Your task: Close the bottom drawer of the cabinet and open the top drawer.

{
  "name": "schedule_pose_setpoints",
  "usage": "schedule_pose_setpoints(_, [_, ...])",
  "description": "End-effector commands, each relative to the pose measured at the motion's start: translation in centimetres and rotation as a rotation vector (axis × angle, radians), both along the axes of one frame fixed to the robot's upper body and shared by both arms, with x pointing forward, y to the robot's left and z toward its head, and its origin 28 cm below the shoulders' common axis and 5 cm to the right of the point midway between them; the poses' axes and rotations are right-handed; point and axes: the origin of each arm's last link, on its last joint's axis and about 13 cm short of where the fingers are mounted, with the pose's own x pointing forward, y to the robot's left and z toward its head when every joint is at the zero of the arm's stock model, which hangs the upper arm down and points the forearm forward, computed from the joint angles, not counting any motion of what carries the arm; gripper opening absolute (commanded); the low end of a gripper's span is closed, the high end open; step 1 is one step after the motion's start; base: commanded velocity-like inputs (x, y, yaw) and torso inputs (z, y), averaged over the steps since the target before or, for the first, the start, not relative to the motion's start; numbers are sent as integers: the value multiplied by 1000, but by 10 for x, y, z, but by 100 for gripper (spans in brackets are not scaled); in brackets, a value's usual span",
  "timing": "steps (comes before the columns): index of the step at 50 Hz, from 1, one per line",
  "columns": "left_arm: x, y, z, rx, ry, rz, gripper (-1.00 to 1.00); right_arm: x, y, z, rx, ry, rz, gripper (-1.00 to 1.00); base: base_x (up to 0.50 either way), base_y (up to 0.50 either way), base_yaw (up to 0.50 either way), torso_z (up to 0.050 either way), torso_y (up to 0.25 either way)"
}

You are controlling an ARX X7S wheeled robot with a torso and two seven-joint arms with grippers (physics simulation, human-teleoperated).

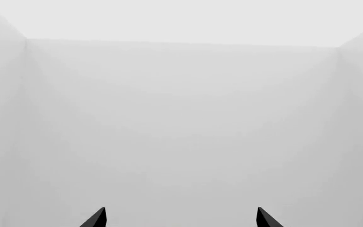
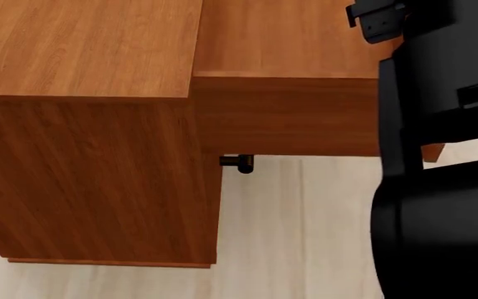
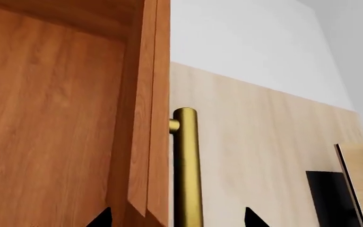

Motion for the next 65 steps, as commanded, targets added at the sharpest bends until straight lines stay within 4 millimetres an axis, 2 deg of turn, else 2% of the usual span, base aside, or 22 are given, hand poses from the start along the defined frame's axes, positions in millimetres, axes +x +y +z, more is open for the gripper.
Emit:
schedule_pose_setpoints(1, [-1,0,1,-1,-2,1,100,-4,-12,5,-91,14,-74,100,0,-2,0,0,0])
schedule_pose_setpoints(34, [-1,-1,1,-3,-1,-3,100,-10,-25,9,-122,27,-123,100,0,-1,-1,0,0])
schedule_pose_setpoints(65, [-11,-2,10,-6,-28,-10,100,-23,-12,44,-137,-48,-88,100,0,0,-1,0,1])
